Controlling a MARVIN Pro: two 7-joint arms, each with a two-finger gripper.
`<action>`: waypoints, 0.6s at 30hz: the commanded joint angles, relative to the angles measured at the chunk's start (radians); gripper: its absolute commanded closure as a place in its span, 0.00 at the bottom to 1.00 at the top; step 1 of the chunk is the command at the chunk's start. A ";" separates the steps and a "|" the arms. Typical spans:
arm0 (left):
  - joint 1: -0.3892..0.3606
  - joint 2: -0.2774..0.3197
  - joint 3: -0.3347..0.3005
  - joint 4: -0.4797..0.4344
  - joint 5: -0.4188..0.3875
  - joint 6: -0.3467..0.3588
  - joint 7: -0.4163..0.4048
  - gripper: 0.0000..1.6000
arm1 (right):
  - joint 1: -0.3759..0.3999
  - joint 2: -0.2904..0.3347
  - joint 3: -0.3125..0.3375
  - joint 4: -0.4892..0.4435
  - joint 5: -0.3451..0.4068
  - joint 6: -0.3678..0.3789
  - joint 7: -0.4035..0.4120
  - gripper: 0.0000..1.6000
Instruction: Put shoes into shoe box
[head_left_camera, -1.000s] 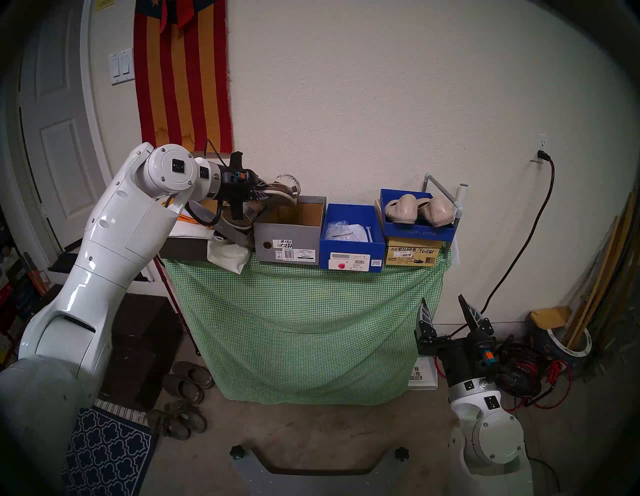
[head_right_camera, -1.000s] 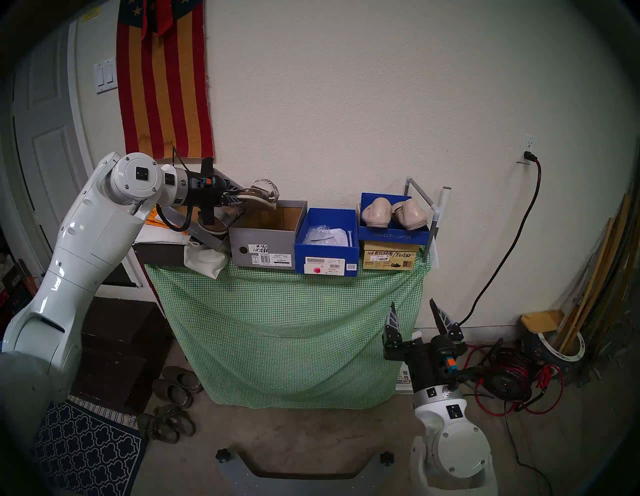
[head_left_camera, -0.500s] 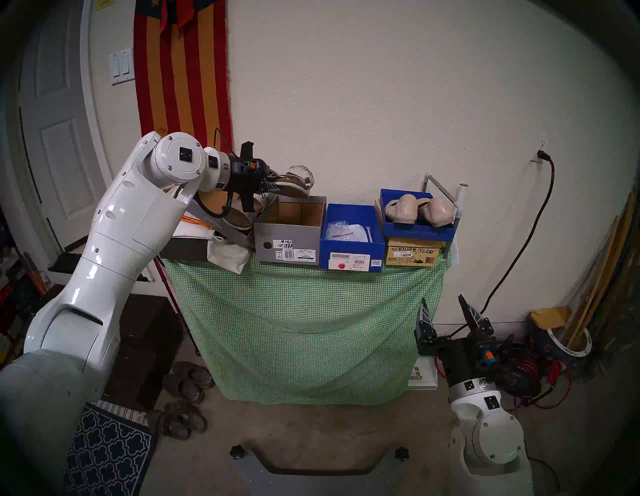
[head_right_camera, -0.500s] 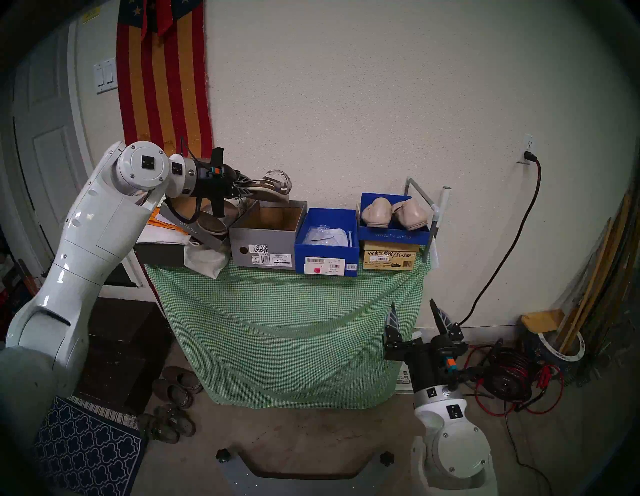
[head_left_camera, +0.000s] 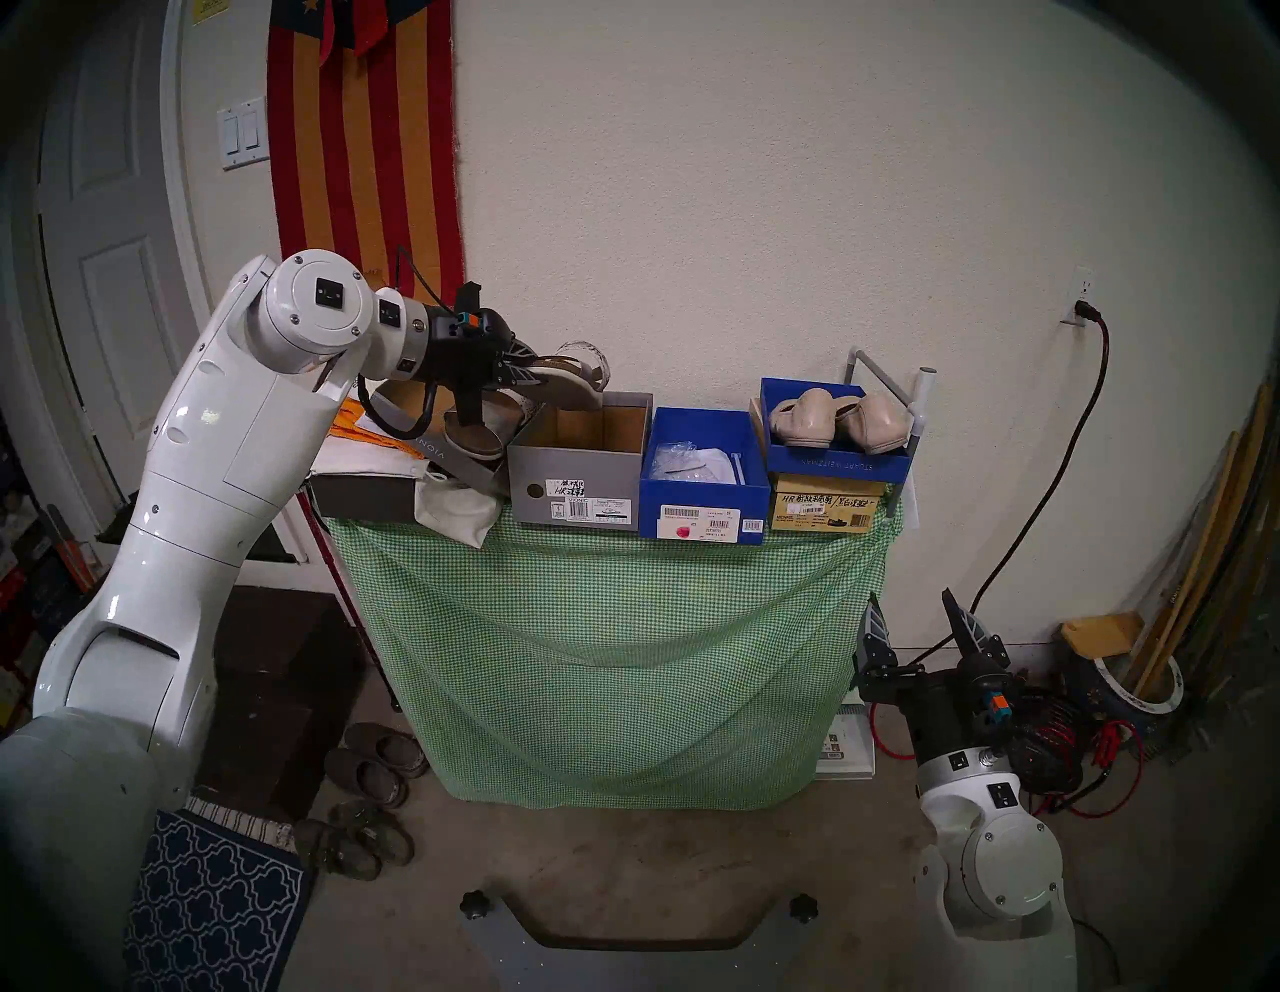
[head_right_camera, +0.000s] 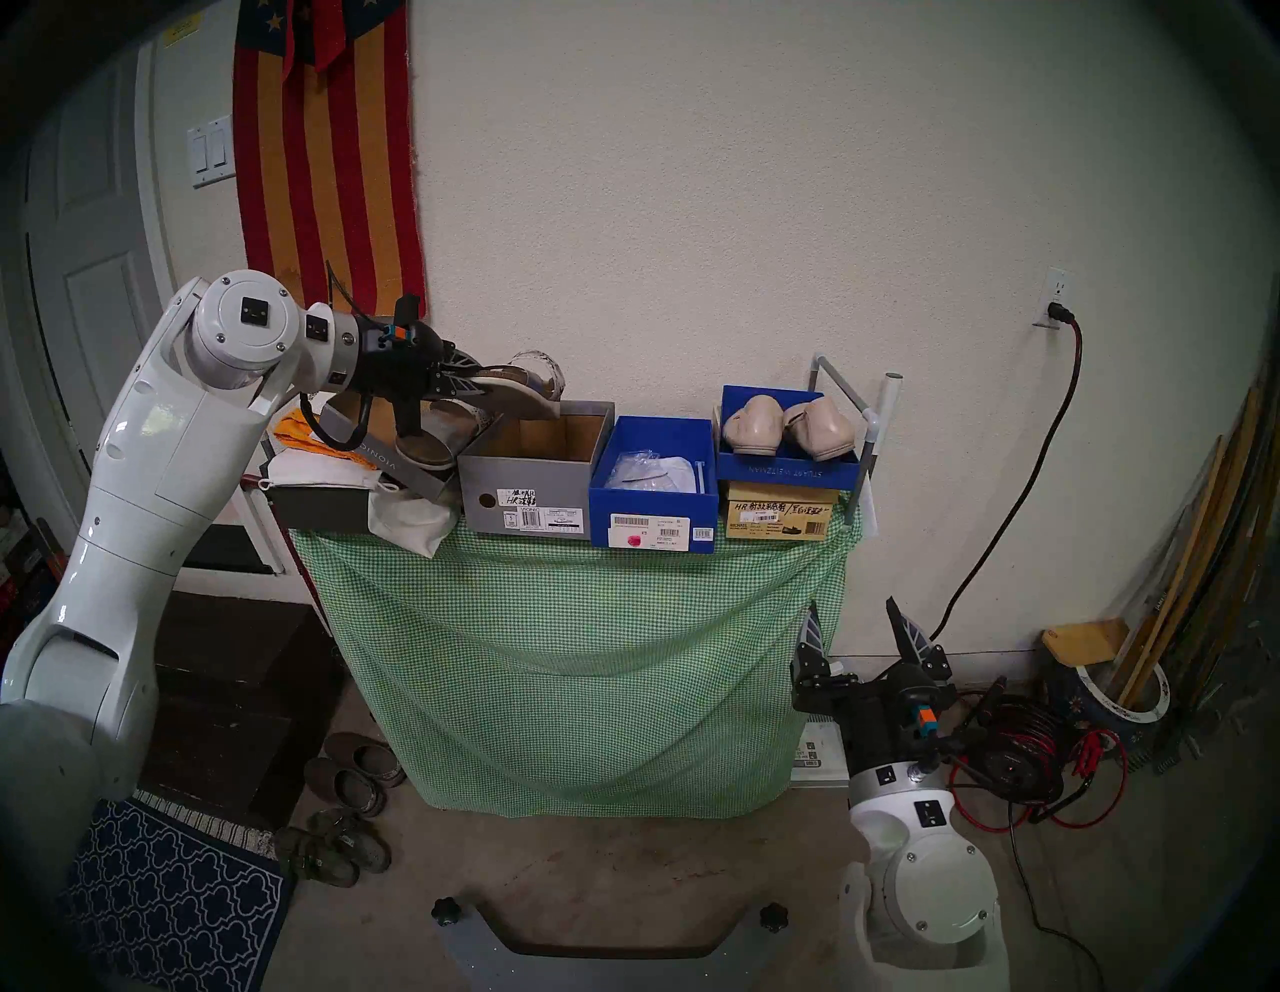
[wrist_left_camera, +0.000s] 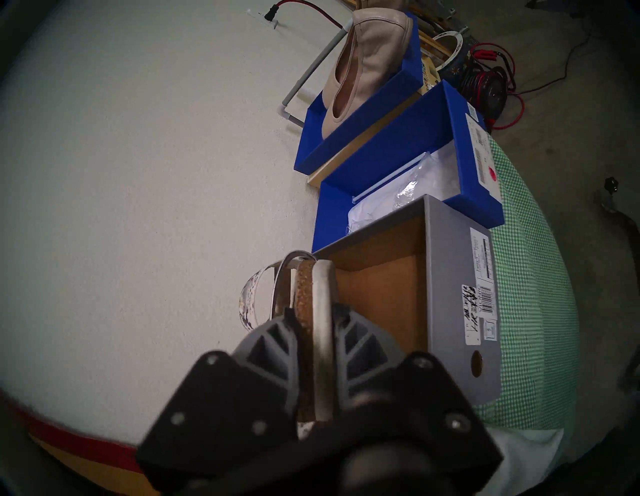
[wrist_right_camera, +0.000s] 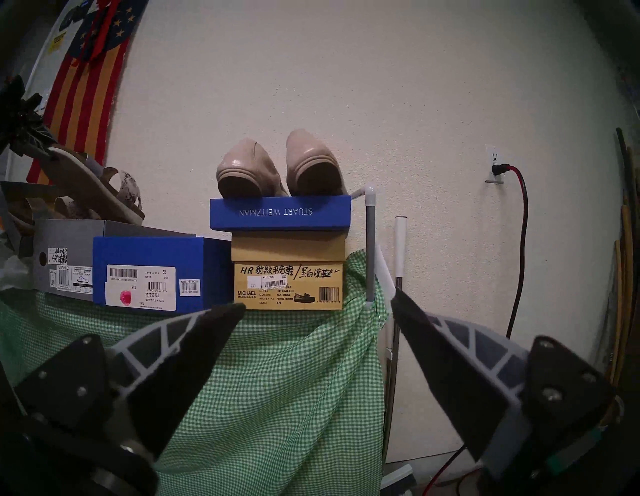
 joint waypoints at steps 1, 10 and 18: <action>-0.009 -0.008 -0.001 -0.023 -0.015 0.049 -0.033 1.00 | -0.017 -0.003 -0.017 -0.023 0.016 -0.029 0.016 0.00; -0.042 -0.051 -0.016 0.028 -0.047 0.091 -0.050 1.00 | -0.048 -0.009 0.002 -0.044 0.051 -0.072 0.027 0.00; -0.043 -0.051 -0.045 0.039 -0.081 0.148 -0.085 1.00 | -0.049 -0.011 0.004 -0.042 0.054 -0.078 0.033 0.00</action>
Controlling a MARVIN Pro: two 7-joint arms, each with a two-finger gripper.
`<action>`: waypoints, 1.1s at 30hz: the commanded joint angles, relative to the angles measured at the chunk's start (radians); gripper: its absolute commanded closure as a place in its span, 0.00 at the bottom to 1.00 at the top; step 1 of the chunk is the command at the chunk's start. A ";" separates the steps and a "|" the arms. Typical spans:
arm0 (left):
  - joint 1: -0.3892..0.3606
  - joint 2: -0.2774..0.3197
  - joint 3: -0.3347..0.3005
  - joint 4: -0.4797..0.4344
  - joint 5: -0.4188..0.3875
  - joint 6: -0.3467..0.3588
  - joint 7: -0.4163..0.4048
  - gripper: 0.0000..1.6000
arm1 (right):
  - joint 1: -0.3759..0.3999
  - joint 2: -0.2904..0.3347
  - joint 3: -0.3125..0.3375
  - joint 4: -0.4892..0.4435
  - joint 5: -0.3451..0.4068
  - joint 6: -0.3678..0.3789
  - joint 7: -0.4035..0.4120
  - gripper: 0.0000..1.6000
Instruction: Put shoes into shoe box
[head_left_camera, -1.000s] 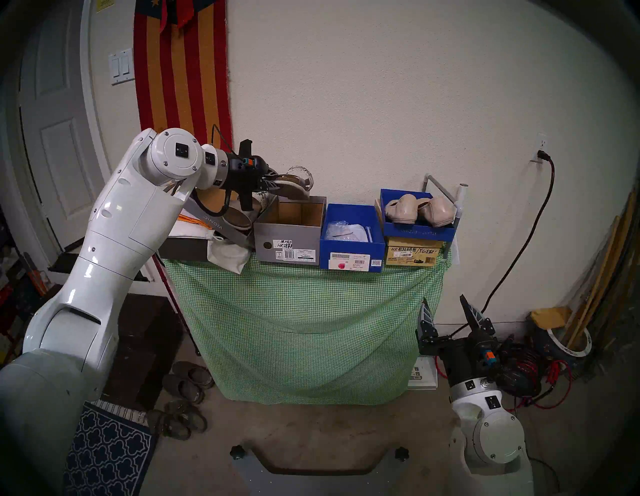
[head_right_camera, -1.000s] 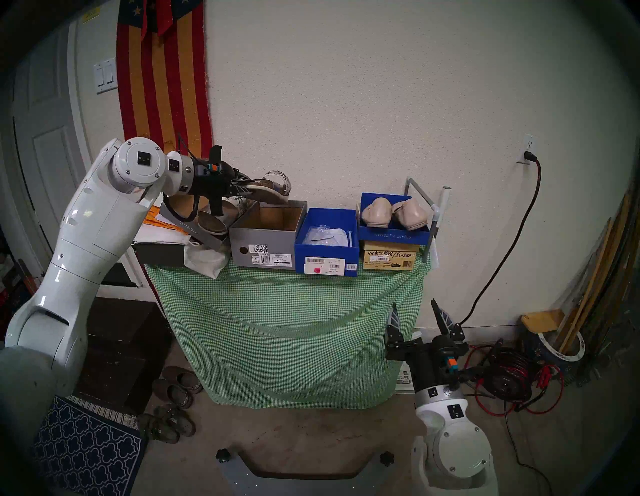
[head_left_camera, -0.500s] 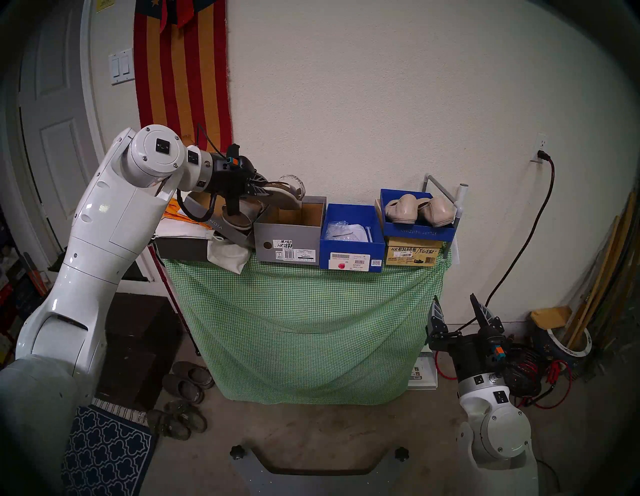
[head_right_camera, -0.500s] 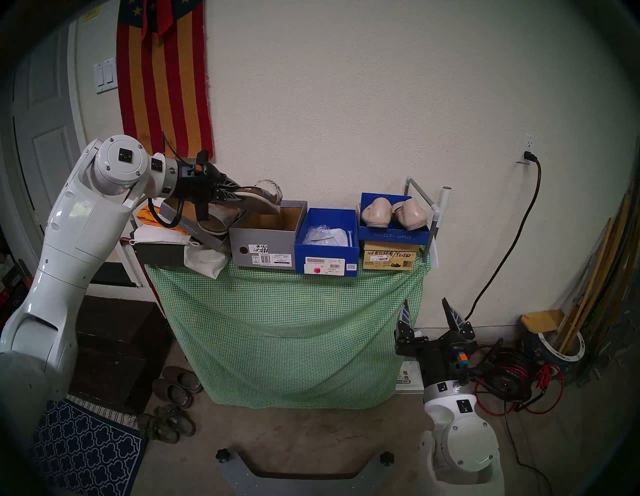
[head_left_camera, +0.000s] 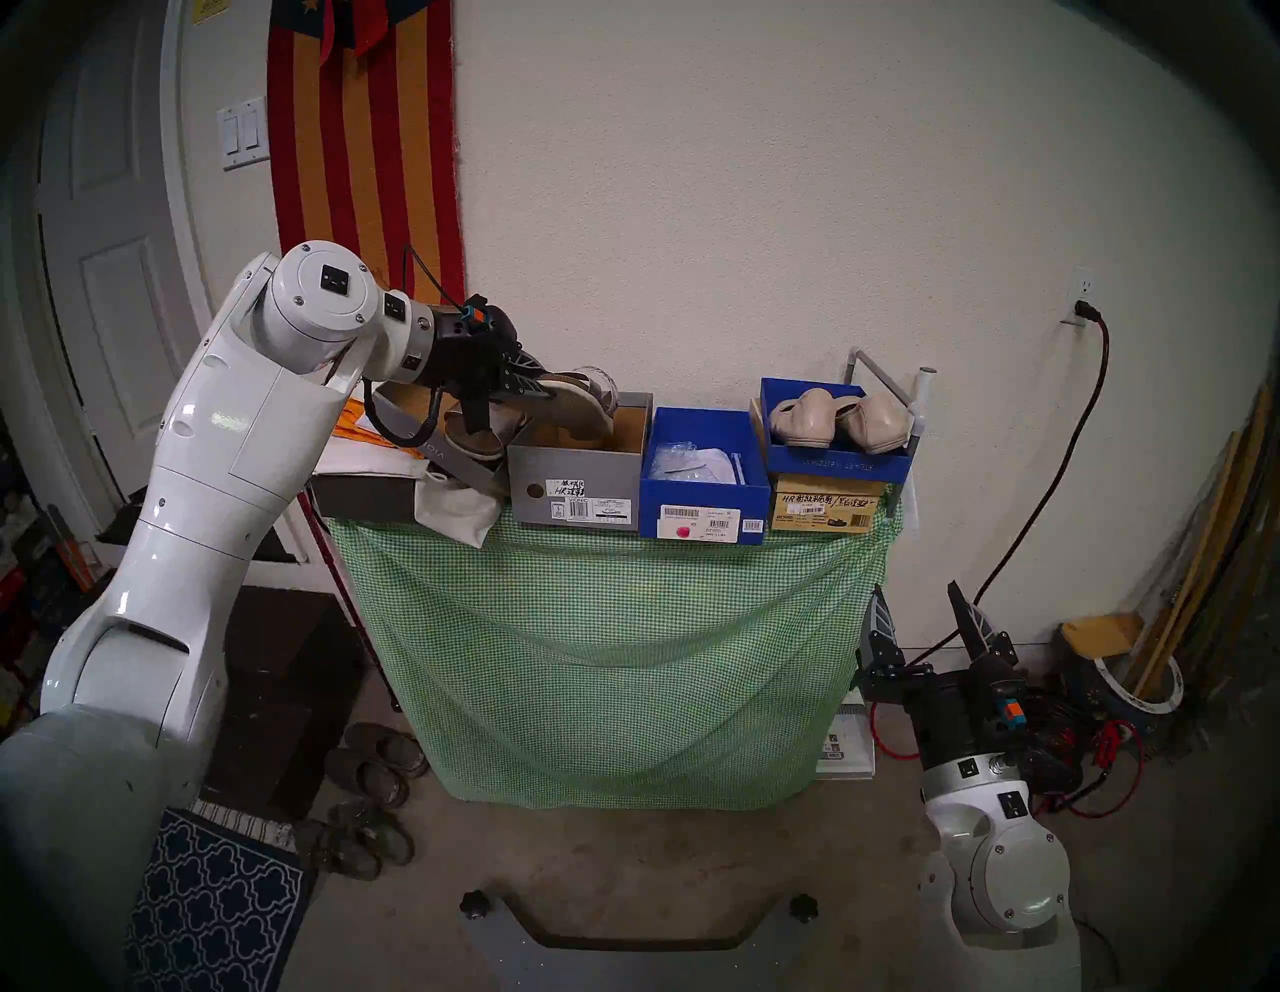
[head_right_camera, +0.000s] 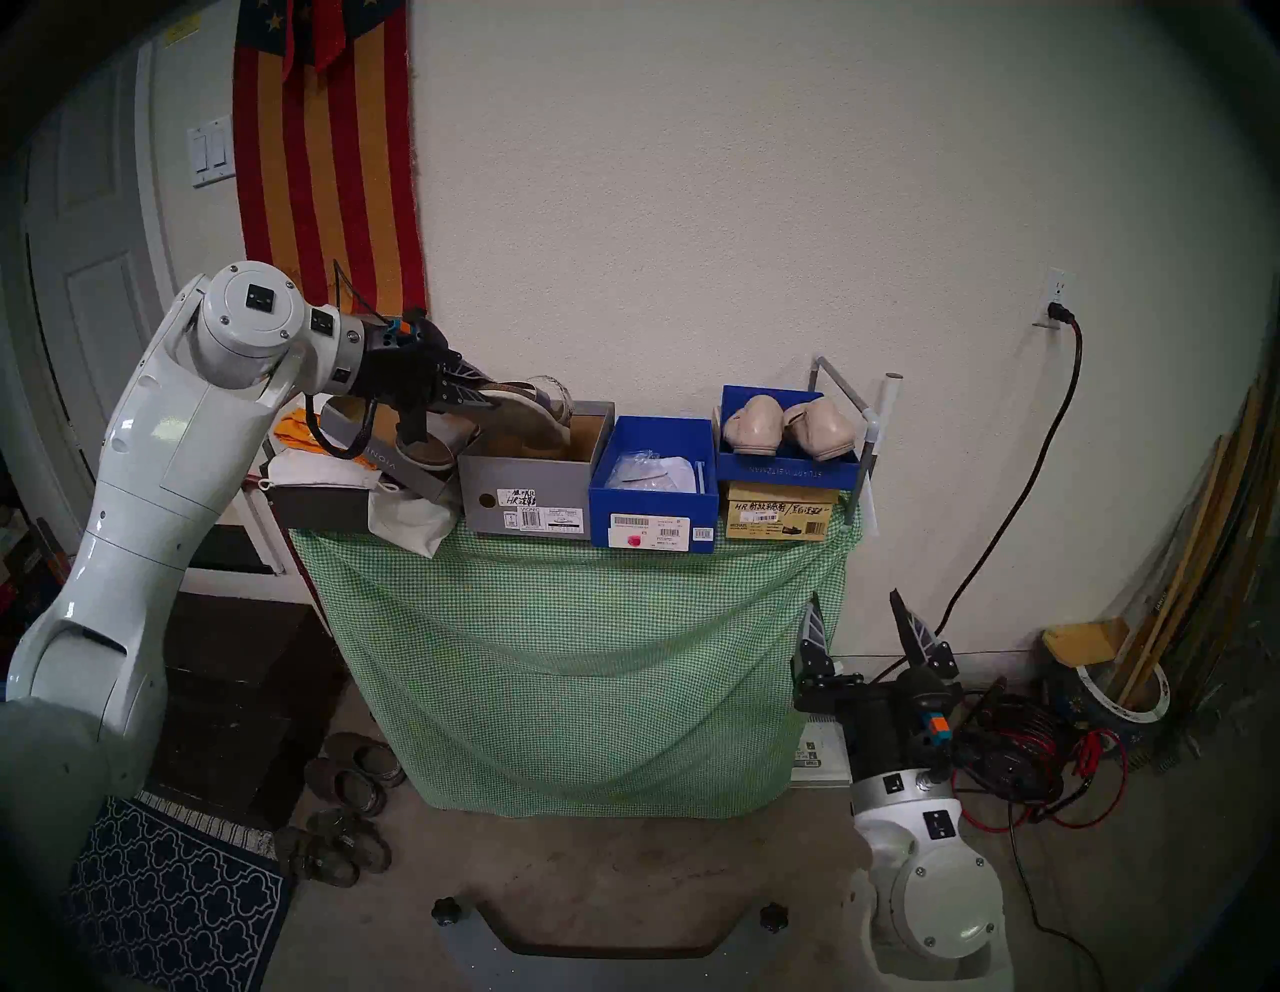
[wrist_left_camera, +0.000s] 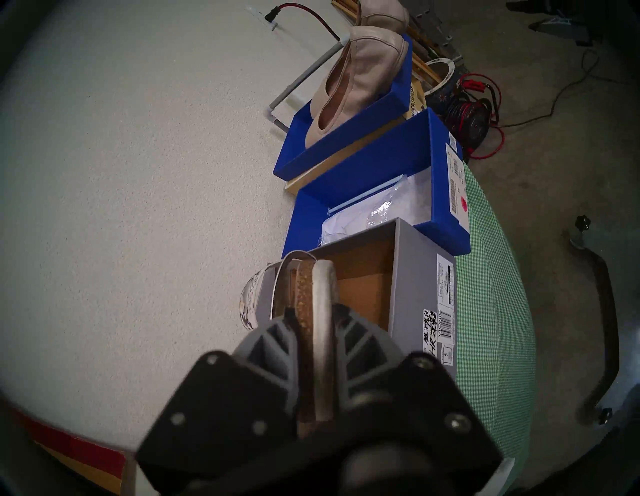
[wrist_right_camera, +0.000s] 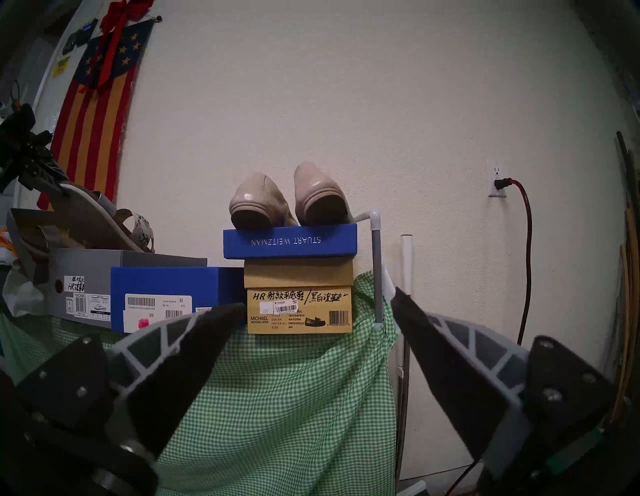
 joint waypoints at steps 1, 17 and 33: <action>-0.019 -0.010 -0.041 0.012 -0.039 0.054 -0.013 1.00 | -0.008 -0.003 0.000 -0.007 0.005 -0.012 0.001 0.00; -0.014 -0.062 -0.042 -0.013 -0.009 0.055 0.054 1.00 | -0.008 -0.008 0.002 -0.006 0.005 -0.014 0.007 0.00; 0.029 -0.047 -0.079 -0.079 -0.048 0.061 0.037 1.00 | -0.007 -0.012 0.004 -0.006 0.004 -0.014 0.010 0.00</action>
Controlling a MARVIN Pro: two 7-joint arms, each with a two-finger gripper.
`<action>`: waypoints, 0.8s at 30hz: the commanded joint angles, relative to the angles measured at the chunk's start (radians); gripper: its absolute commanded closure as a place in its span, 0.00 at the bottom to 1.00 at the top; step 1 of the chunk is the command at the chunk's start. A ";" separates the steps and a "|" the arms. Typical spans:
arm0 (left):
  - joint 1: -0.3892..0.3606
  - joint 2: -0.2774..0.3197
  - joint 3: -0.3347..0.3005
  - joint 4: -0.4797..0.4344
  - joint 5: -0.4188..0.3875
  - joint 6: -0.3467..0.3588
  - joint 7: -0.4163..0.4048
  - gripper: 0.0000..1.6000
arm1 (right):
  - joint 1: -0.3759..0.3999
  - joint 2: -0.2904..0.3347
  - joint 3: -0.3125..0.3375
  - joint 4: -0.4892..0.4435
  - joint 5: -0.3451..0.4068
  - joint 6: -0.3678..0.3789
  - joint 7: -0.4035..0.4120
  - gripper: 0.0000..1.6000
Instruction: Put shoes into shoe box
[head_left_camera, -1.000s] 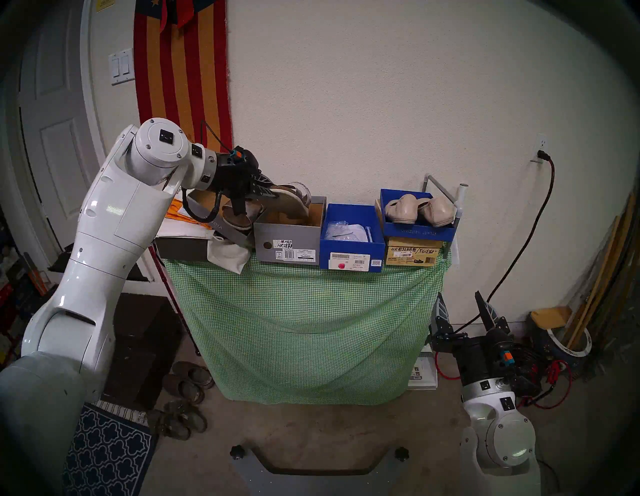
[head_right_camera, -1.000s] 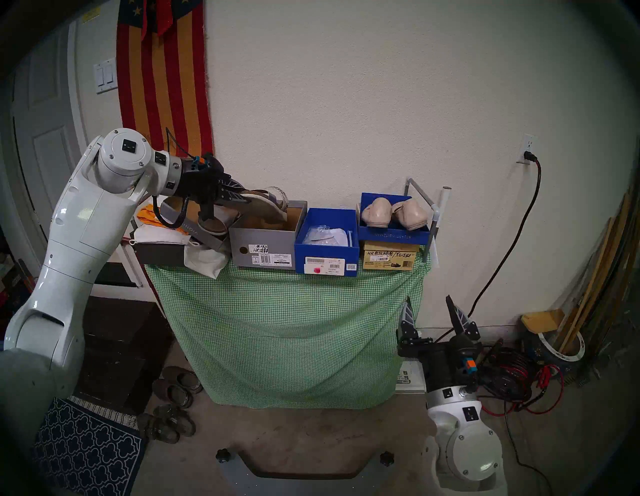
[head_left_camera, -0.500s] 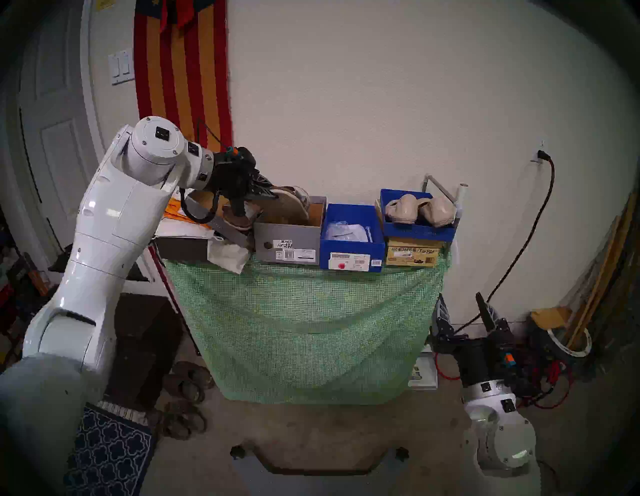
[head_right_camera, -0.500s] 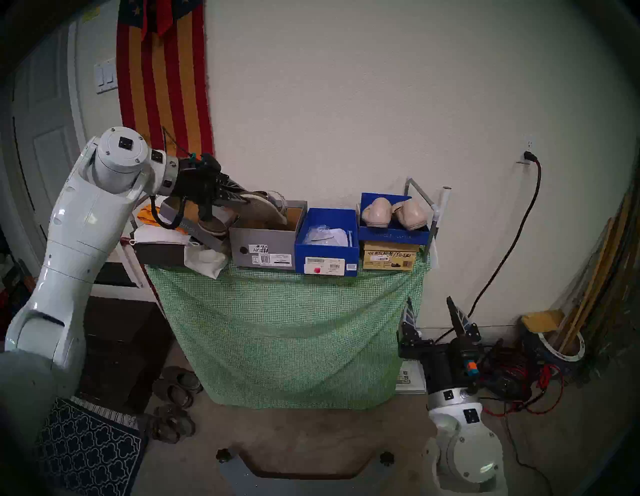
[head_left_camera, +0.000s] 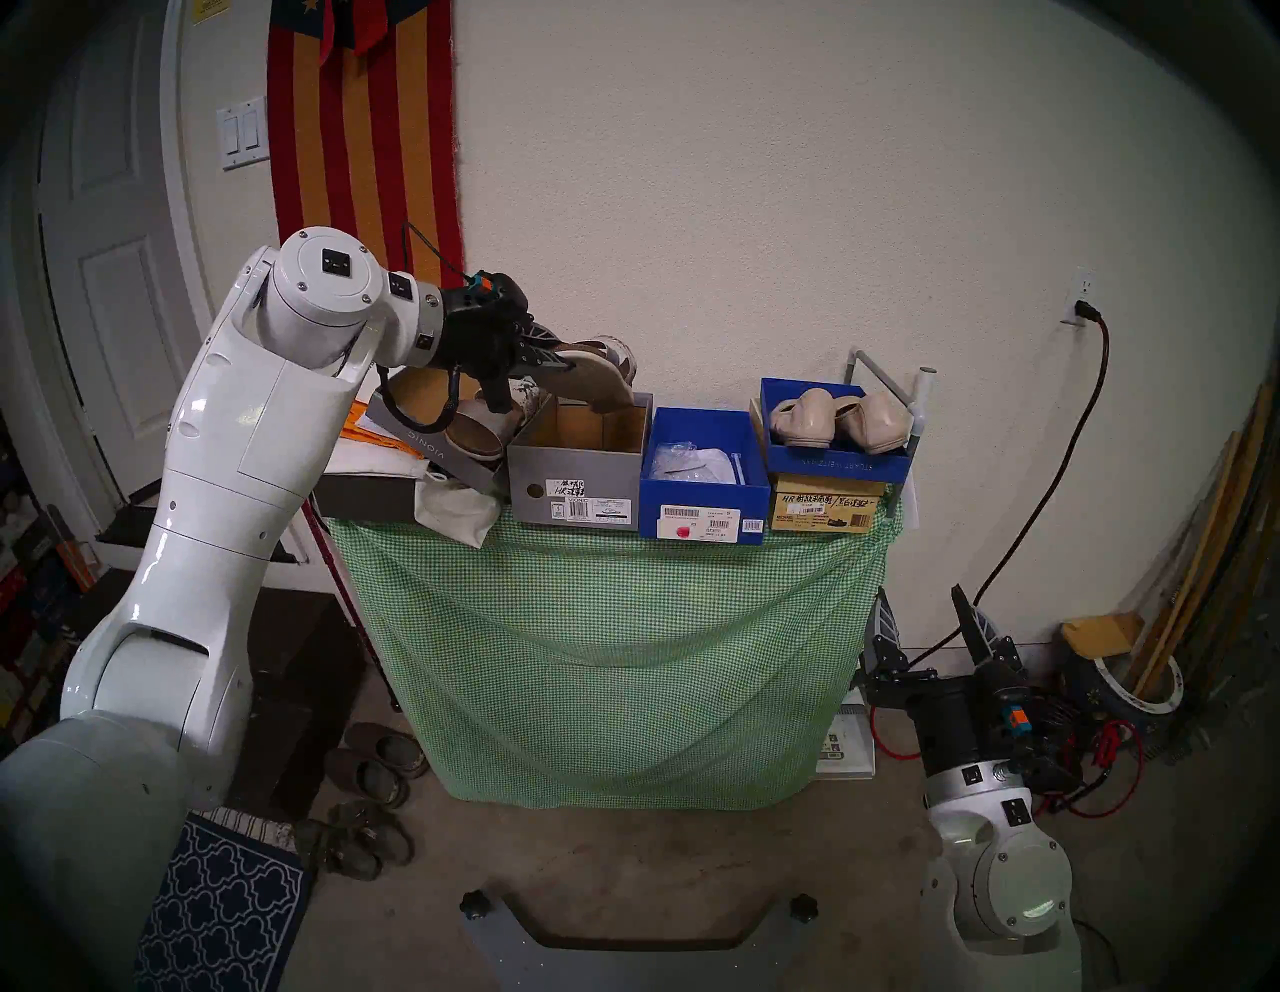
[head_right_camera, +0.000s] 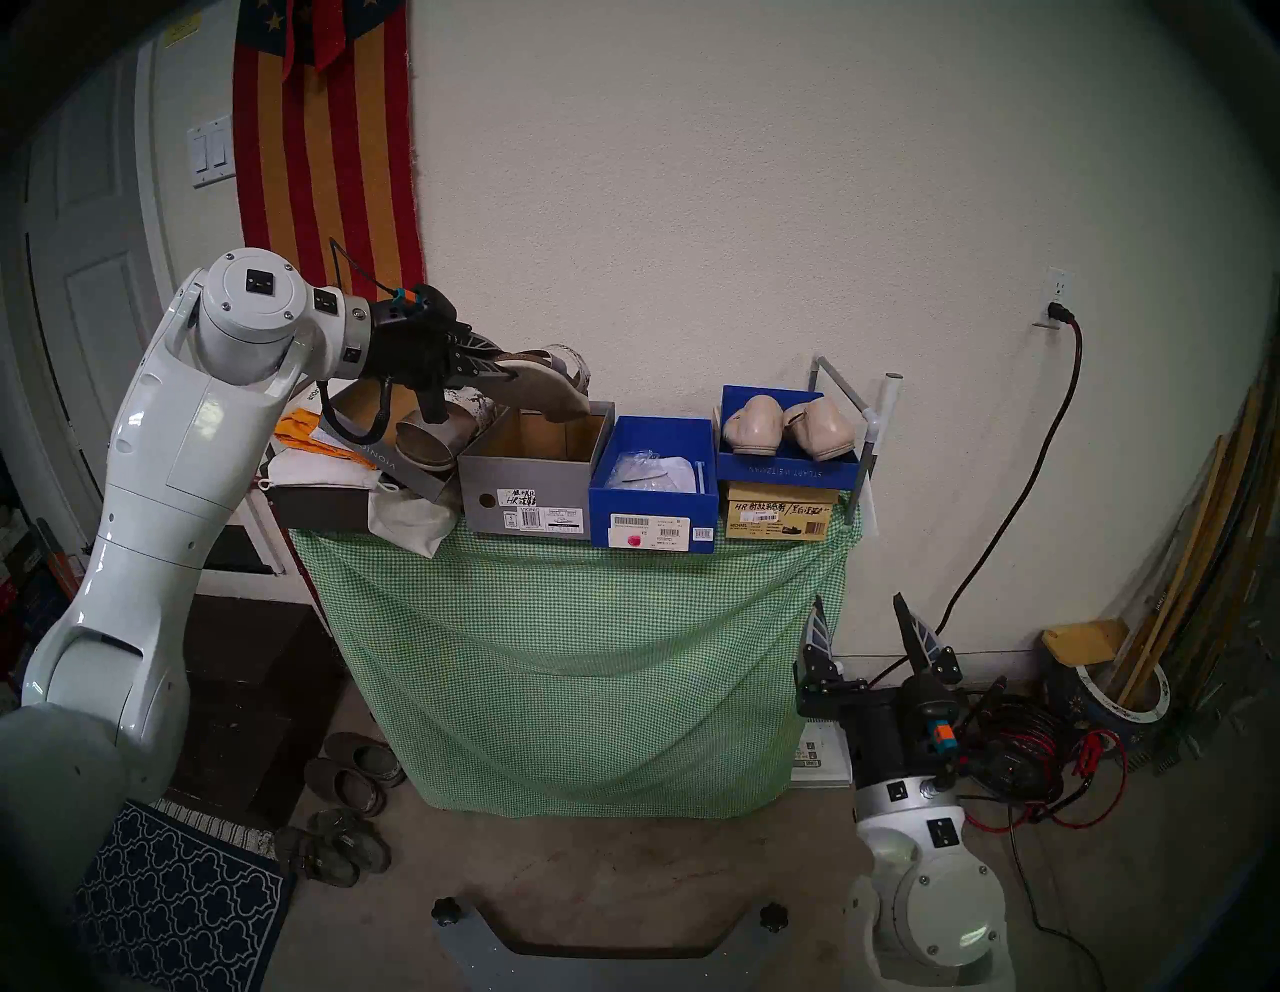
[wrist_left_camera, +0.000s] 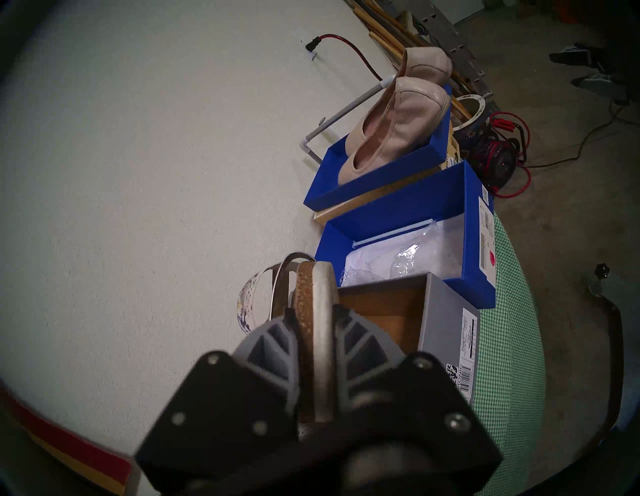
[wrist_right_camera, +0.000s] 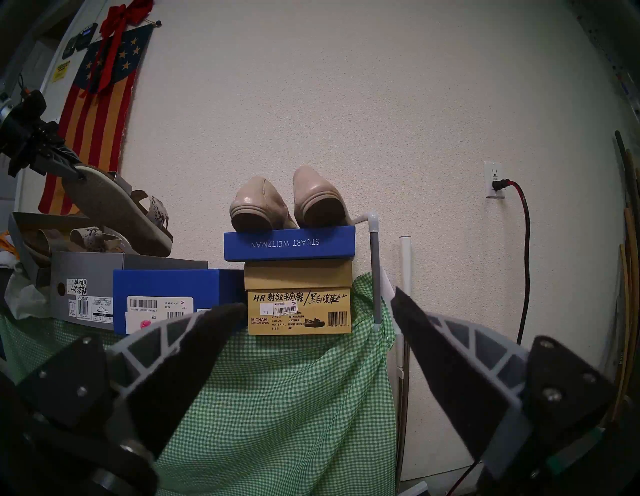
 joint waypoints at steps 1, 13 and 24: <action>0.007 0.007 -0.021 -0.029 -0.019 0.008 -0.011 1.00 | 0.003 -0.002 -0.002 -0.005 -0.004 0.000 -0.003 0.00; 0.008 0.003 -0.026 -0.030 -0.015 0.008 -0.015 1.00 | 0.004 -0.005 -0.001 -0.005 -0.005 0.000 0.000 0.00; -0.009 -0.020 -0.002 -0.002 0.006 0.016 0.007 1.00 | 0.004 -0.008 0.000 -0.005 -0.006 0.000 0.002 0.00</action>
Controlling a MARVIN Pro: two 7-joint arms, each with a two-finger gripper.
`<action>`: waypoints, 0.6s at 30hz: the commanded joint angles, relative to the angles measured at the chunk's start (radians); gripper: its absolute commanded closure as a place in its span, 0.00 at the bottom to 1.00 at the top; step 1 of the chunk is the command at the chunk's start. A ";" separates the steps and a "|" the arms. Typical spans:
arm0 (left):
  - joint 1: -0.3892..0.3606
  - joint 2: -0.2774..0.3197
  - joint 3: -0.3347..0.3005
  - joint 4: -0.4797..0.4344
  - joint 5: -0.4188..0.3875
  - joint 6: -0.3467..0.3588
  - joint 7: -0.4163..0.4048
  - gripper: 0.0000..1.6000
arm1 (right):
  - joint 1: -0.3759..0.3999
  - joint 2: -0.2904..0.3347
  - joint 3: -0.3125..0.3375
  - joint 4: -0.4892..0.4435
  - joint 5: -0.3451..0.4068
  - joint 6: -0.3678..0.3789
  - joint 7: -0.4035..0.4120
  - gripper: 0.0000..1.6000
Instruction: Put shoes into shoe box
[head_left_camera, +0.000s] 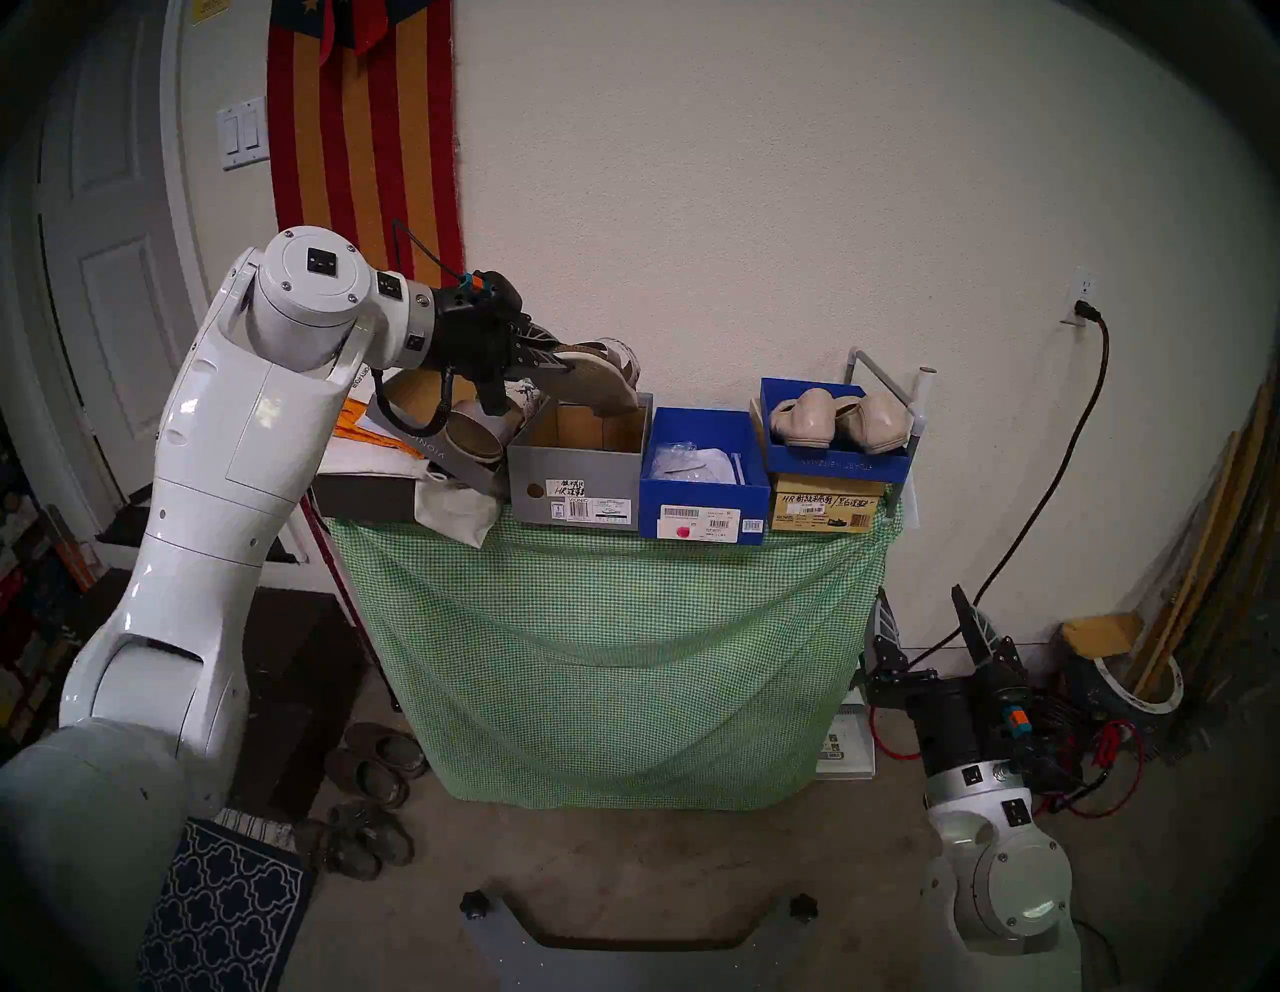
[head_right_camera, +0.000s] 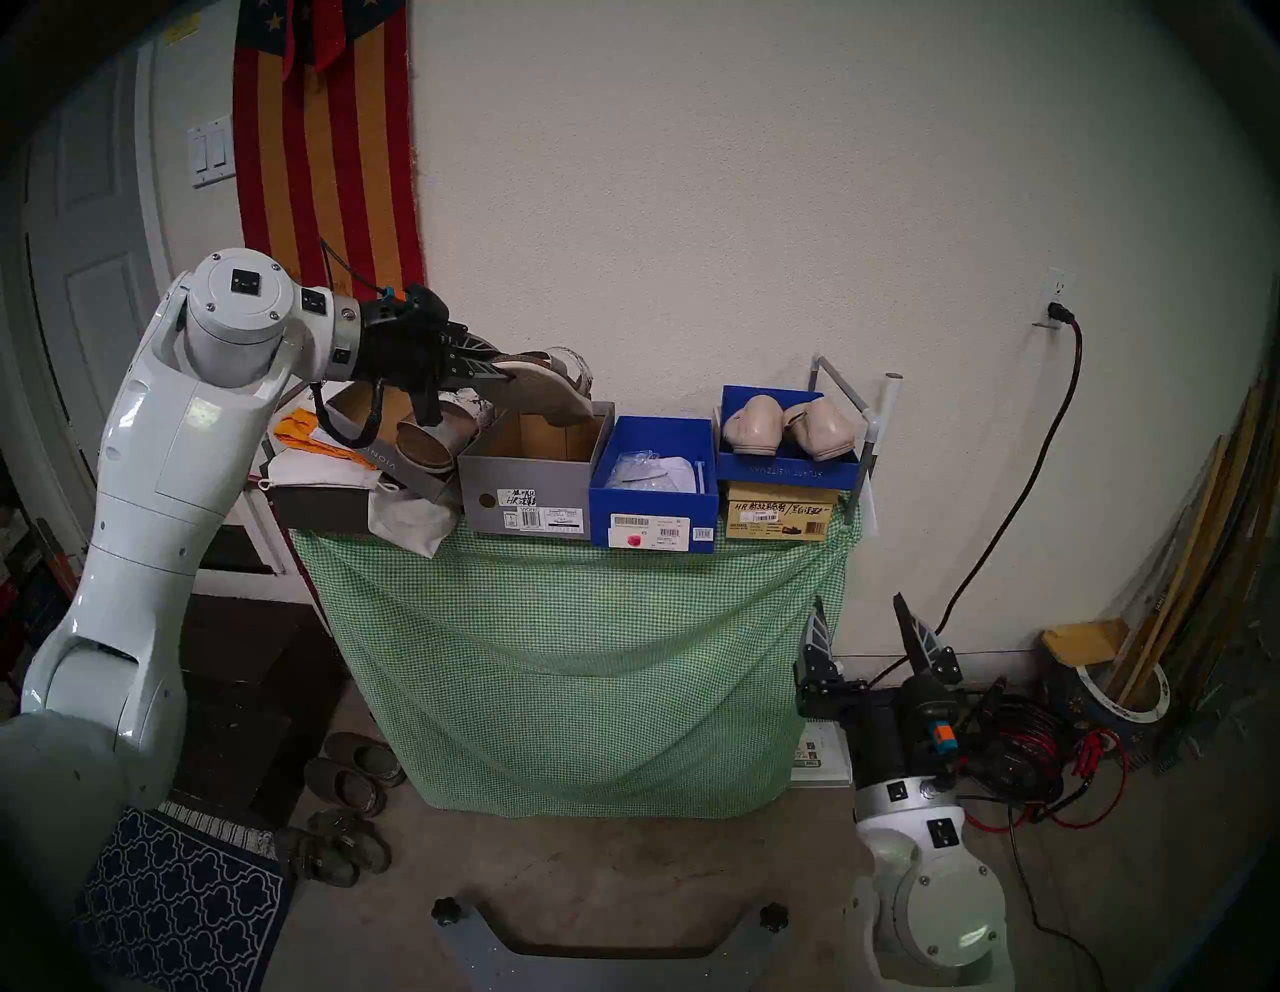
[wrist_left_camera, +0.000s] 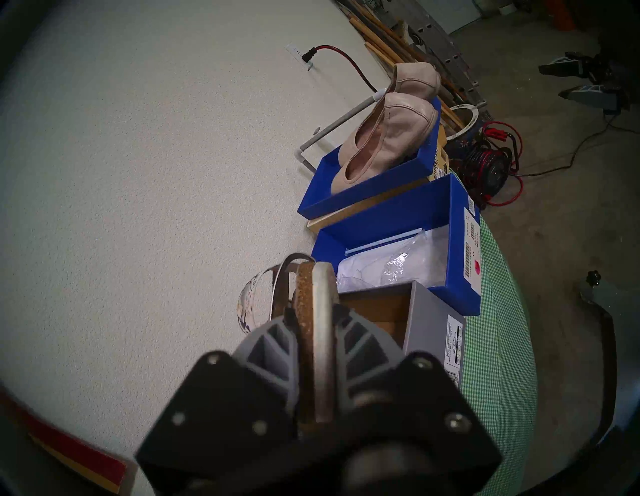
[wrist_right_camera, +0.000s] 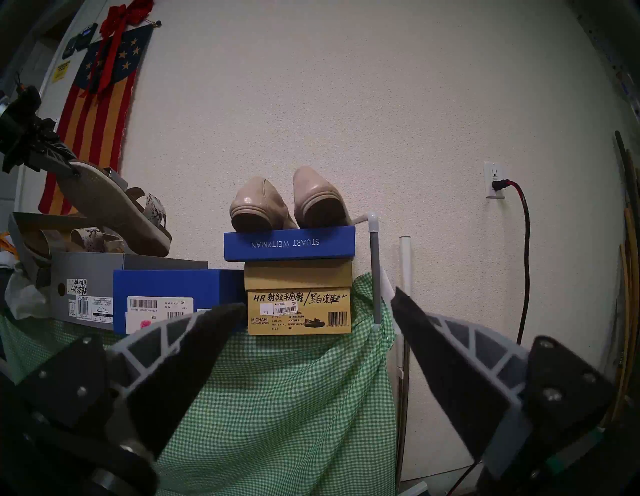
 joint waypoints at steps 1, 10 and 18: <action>-0.041 -0.034 0.035 0.042 0.035 0.000 0.032 1.00 | 0.003 -0.002 -0.002 -0.005 -0.003 0.000 -0.002 0.00; -0.138 -0.073 0.140 0.228 0.192 -0.049 0.162 1.00 | 0.003 -0.003 -0.001 -0.004 -0.002 0.000 0.000 0.00; -0.212 -0.122 0.201 0.368 0.322 -0.140 0.269 1.00 | 0.004 -0.004 -0.001 -0.004 -0.002 0.000 0.002 0.00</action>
